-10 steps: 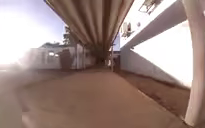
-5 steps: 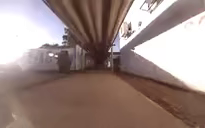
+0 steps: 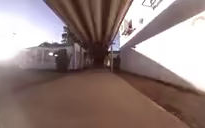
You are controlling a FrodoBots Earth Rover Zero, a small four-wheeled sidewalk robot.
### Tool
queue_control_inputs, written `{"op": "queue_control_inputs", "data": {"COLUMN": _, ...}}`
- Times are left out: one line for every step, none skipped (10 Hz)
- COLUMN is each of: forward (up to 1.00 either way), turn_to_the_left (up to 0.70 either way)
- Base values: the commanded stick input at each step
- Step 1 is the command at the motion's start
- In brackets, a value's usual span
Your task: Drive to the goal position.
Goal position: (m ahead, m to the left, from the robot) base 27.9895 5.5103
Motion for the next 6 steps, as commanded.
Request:
{"op": "queue_control_inputs", "data": {"forward": 0.70, "turn_to_the_left": 0.00}}
{"op": "queue_control_inputs", "data": {"forward": 0.70, "turn_to_the_left": 0.00}}
{"op": "queue_control_inputs", "data": {"forward": 0.70, "turn_to_the_left": 0.00}}
{"op": "queue_control_inputs", "data": {"forward": 0.70, "turn_to_the_left": 0.00}}
{"op": "queue_control_inputs", "data": {"forward": 0.70, "turn_to_the_left": 0.00}}
{"op": "queue_control_inputs", "data": {"forward": 0.70, "turn_to_the_left": 0.00}}
